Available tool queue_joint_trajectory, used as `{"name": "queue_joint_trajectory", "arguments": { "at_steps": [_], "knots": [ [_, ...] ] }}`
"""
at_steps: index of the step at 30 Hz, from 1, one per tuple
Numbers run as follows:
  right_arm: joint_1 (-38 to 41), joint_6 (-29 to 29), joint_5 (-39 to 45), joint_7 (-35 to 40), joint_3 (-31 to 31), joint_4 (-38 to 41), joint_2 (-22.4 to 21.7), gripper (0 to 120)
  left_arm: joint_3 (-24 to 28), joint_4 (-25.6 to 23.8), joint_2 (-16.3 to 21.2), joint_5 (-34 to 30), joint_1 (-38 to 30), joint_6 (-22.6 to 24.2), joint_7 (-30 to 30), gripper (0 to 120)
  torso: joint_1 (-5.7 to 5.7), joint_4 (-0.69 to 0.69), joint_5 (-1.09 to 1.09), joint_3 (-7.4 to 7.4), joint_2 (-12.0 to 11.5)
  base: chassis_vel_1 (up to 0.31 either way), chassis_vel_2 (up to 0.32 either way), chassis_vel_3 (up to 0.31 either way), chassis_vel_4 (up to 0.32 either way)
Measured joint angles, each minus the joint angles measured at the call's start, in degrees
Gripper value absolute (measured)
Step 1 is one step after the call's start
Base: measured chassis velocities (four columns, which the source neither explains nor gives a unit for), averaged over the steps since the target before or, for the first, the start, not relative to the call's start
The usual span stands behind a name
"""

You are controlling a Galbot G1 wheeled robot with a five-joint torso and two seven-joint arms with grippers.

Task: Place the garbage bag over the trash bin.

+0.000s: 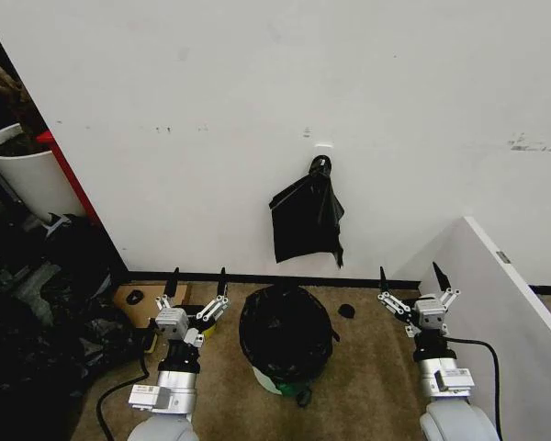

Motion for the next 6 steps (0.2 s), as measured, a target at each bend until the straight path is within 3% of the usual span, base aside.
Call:
{"name": "queue_joint_trajectory", "arguments": {
  "at_steps": [6],
  "knots": [
    [0.0, 0.0, 0.0, 0.0, 0.0, 0.0, 0.0, 100, 0.0, 0.0, 0.0, 0.0, 0.0, 0.0, 0.0, 100, 0.00, 0.00, 0.00, 0.00, 0.0, 0.000, 0.000, 0.000, 0.000]
  ]
}}
